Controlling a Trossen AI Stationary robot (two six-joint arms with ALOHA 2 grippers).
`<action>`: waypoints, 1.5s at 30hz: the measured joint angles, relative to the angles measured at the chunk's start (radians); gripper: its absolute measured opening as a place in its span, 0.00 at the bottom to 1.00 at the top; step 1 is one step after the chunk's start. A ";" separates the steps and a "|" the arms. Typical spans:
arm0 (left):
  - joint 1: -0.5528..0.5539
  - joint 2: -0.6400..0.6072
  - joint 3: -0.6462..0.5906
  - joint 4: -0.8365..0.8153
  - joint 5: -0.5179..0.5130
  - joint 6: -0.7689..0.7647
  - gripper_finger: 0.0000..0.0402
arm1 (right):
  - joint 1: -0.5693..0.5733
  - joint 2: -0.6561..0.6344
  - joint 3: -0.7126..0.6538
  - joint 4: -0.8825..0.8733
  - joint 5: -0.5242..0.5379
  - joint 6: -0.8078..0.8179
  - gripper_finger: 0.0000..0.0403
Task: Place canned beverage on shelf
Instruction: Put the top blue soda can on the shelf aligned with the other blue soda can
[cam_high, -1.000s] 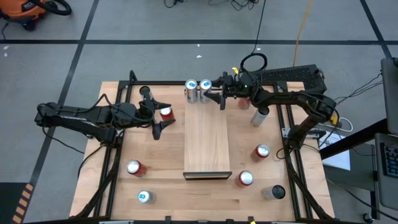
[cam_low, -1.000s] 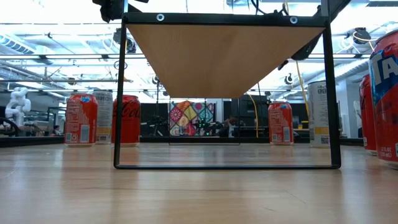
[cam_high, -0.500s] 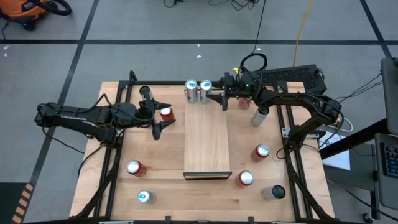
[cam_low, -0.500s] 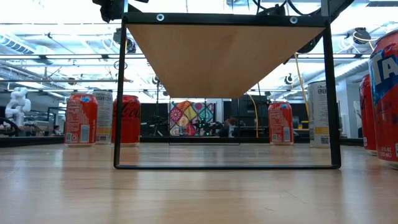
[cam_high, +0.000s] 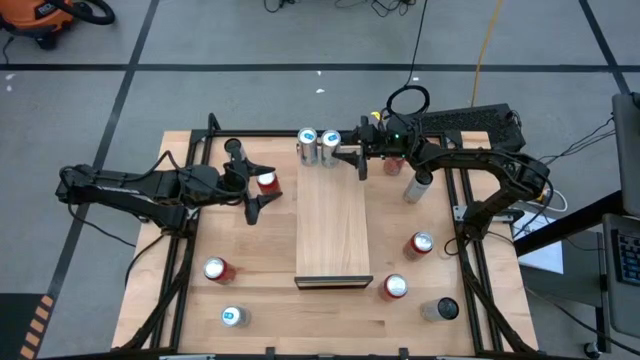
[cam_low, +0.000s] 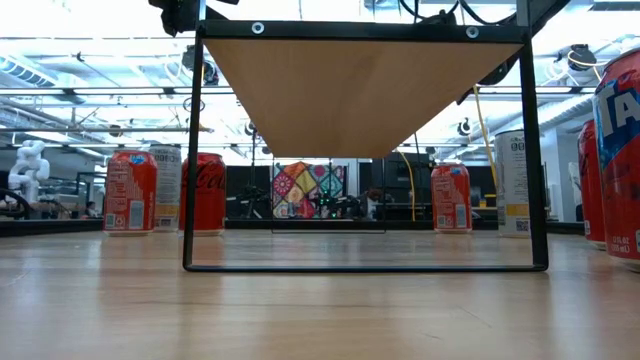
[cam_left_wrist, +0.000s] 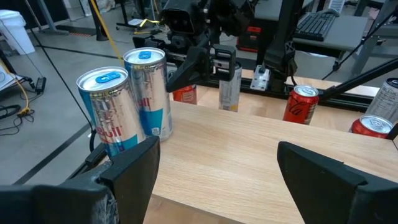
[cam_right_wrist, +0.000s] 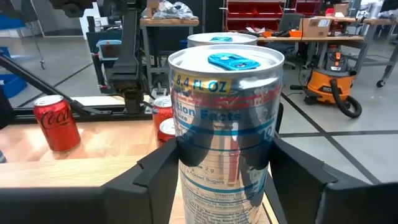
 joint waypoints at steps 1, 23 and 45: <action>0.000 0.000 0.000 0.000 0.000 0.000 0.80 | -0.004 0.000 0.000 -0.003 -0.001 0.000 0.50; 0.000 0.000 0.000 -0.015 0.000 -0.002 0.80 | -0.046 0.002 -0.001 0.017 -0.101 0.035 0.60; 0.000 0.000 0.000 -0.023 0.000 -0.006 0.80 | -0.065 -0.179 -0.002 -0.343 0.004 -0.051 0.74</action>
